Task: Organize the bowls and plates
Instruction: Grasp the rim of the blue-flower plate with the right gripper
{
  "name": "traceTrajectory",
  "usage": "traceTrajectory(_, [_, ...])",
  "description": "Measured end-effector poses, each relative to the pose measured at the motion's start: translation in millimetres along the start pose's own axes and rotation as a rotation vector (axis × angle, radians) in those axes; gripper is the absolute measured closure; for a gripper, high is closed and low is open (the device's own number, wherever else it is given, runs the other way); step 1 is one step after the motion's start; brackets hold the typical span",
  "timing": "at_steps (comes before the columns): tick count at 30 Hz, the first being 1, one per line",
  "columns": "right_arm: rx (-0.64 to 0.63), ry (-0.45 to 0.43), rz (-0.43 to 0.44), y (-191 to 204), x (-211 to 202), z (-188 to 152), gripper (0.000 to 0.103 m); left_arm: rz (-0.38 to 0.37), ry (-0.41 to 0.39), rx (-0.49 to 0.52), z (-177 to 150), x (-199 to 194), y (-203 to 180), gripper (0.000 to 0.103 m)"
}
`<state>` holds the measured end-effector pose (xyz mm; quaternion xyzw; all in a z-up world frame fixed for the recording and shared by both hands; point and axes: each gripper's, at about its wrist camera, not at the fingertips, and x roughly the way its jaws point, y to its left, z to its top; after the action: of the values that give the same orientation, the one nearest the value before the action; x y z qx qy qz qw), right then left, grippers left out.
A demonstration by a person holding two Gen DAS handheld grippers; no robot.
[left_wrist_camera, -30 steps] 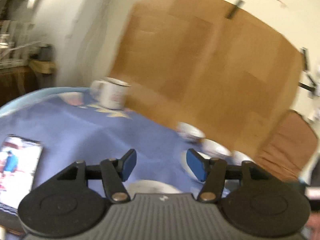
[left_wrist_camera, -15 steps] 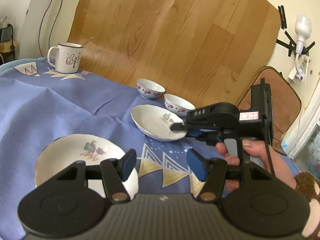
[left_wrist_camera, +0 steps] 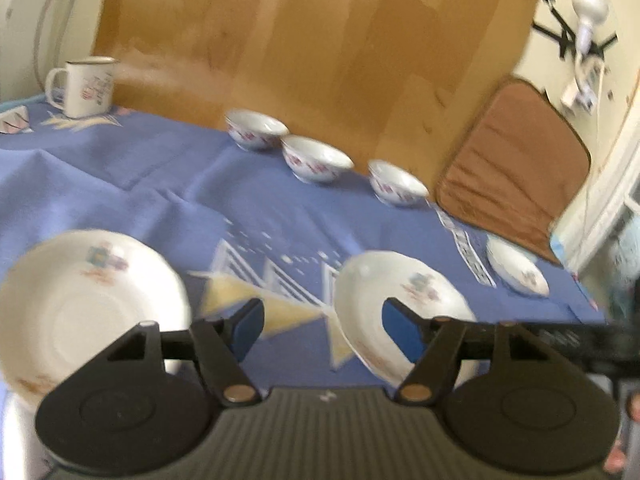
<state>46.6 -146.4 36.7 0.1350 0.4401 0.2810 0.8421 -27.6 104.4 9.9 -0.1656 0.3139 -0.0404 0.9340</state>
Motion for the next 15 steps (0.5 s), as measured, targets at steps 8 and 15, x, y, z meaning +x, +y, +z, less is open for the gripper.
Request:
traceTrajectory(8, [0.076, -0.049, 0.002, -27, -45, -38, 0.090, -0.054, 0.094, 0.130, -14, 21, -48, 0.084])
traceTrajectory(15, [0.122, -0.093, 0.003, -35, -58, -47, 0.090, -0.065, 0.114, 0.172, -24, 23, -73, 0.084])
